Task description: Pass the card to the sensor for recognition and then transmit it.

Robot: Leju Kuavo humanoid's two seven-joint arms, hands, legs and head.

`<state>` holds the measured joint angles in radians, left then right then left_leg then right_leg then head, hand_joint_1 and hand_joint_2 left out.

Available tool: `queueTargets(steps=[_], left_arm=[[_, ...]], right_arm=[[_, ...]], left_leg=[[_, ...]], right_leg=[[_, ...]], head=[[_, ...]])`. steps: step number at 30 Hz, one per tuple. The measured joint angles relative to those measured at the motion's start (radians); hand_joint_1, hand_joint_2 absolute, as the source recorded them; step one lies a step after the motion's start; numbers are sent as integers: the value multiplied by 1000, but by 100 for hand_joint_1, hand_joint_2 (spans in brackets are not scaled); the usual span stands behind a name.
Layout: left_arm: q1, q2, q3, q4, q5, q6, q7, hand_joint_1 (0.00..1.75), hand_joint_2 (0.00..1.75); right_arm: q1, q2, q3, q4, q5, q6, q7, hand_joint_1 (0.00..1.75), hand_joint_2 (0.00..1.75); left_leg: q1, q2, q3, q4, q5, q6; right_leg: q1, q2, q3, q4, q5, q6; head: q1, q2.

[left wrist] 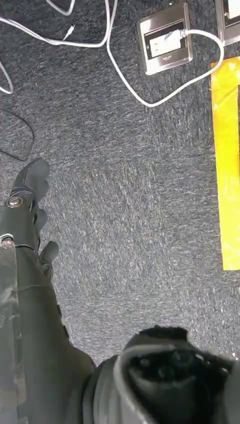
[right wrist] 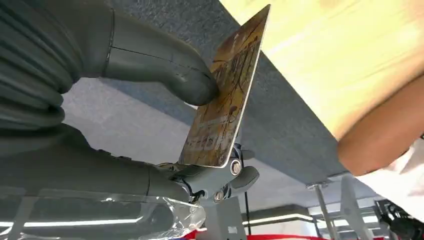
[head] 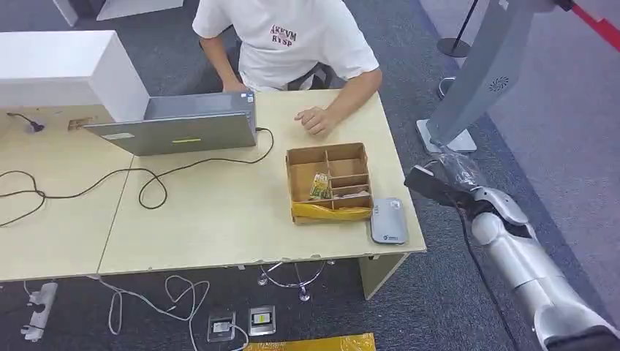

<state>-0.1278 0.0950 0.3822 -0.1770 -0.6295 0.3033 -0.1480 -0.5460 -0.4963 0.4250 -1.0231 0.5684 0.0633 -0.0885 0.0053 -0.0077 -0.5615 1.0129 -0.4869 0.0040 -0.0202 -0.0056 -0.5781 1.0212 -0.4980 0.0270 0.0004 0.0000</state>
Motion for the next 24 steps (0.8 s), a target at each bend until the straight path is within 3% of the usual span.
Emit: queueTargets(steps=[24], left_arm=[[0,-3,0,0,-2,1,5,0,0]], right_arm=[[118,27,-3,-34,0,24,15,175,175]], left_leg=[[0,0,0,0,0,0]], right_leg=[[0,0,0,0,0,0]], head=[[0,0]])
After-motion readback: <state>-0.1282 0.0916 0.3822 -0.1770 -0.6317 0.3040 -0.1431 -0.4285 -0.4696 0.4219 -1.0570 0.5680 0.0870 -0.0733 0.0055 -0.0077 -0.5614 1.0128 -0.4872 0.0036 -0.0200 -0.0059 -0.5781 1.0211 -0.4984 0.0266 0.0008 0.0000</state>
